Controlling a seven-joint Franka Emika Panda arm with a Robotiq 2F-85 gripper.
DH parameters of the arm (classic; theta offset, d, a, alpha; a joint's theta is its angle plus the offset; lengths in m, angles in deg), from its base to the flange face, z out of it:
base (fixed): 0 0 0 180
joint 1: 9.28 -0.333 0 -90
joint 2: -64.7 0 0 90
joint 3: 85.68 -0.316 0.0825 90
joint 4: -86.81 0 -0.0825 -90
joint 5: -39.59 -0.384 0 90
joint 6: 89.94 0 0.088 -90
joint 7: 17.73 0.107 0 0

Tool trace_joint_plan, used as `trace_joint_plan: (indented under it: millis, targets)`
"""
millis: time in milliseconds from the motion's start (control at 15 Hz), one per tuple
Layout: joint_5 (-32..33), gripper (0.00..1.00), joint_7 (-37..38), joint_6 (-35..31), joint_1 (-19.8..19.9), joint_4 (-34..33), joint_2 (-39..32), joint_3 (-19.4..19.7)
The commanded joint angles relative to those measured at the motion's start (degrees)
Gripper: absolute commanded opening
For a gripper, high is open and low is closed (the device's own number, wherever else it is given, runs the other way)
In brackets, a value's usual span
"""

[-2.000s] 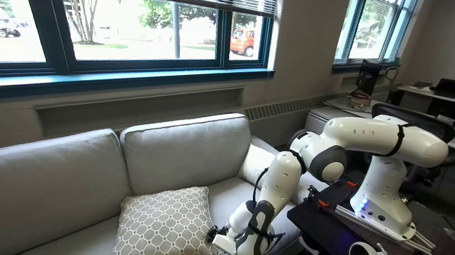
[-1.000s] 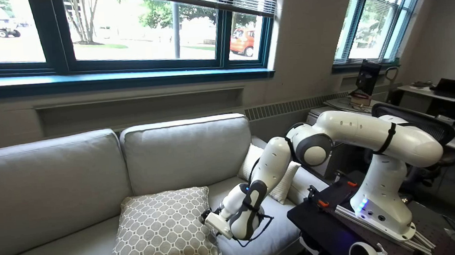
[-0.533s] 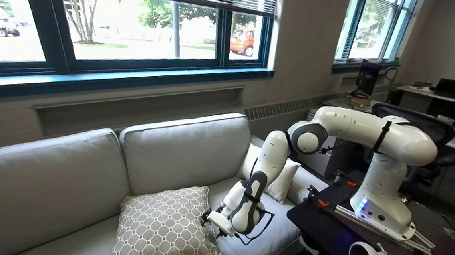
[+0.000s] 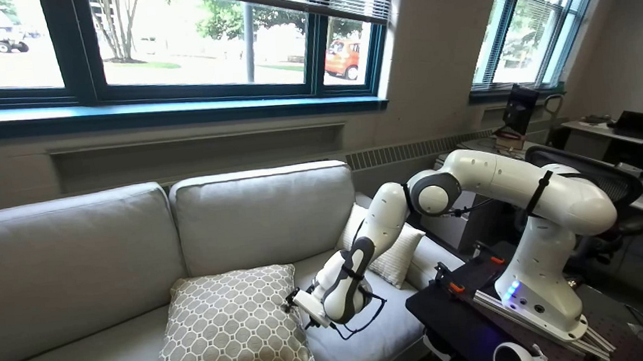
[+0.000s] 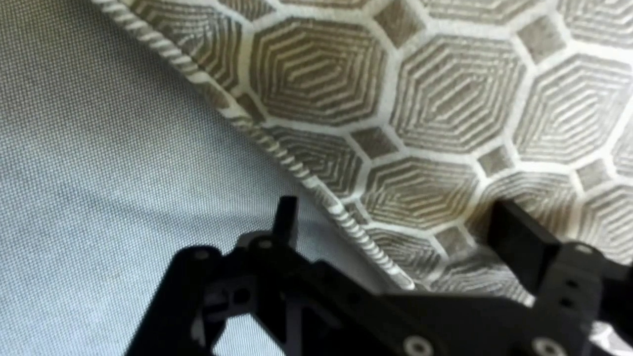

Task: Move the small pillow to the right armrest, move the pillow in the middle of the sofa to the right

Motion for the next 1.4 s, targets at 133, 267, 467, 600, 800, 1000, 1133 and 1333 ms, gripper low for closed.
trace_joint_plan:
  millis: [133, 267, 467, 600, 800, 1000, 1133, 1333]
  targets:
    - [-1.1, 1.0, 4.7, 0.0, -5.5, -0.4, 0.0, 5.5]
    - [-2.0, 1.0, 7.1, 0.0, -9.8, 0.0, 0.0, 8.5]
    - [-4.5, 1.0, 7.3, 0.0, -13.8, 0.6, 0.0, 9.9]
    - [-4.4, 1.0, 8.8, 0.0, -16.8, -0.3, 0.0, 11.6]
    - [-3.7, 1.0, 10.7, -0.1, -20.3, -1.5, 0.0, 15.5]
    - [-2.9, 1.0, 11.7, -0.1, -21.6, -2.6, 0.0, 18.8]
    - [-2.7, 0.88, 12.0, 0.0, -21.6, -3.0, 0.1, 20.1]
    - [-7.0, 0.6, 4.7, 0.0, -19.0, -3.6, 0.1, 17.6]
